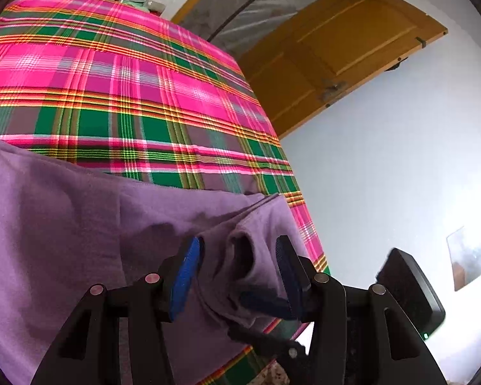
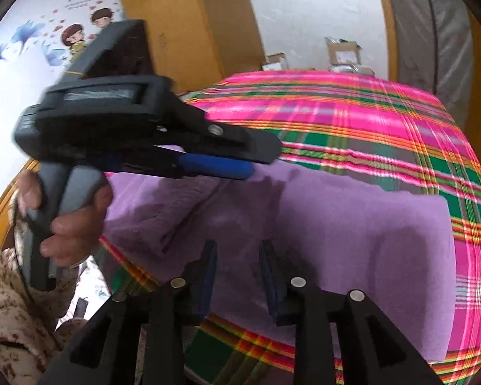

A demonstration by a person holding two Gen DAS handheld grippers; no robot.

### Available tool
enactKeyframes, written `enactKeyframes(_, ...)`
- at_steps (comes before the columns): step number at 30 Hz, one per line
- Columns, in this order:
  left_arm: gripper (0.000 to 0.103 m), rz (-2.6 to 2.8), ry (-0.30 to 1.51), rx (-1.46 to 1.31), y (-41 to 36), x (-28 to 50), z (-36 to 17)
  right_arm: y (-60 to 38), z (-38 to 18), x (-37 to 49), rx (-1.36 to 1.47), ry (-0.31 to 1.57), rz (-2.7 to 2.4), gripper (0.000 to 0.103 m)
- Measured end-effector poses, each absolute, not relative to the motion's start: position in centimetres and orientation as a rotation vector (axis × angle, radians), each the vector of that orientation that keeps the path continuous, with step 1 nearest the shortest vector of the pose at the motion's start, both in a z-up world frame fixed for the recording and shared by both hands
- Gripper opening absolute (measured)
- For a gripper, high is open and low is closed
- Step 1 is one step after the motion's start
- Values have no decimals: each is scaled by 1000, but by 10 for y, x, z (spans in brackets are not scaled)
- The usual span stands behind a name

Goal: Fold clothes

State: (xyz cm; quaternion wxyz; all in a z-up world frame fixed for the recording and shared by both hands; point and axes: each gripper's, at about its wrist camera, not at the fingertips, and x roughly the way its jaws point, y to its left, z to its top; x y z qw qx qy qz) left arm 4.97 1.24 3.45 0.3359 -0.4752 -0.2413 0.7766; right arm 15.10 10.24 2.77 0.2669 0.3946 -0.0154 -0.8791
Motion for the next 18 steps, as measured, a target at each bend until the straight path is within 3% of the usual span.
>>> enactKeyframes(9, 51, 1942, -694, -1230, 16, 51, 36, 180, 43, 160, 1060, -258, -2594, 28)
enactKeyframes(18, 52, 1910, -651, -1288, 39, 49, 26, 206, 11, 147, 1252, -289, -2785, 28)
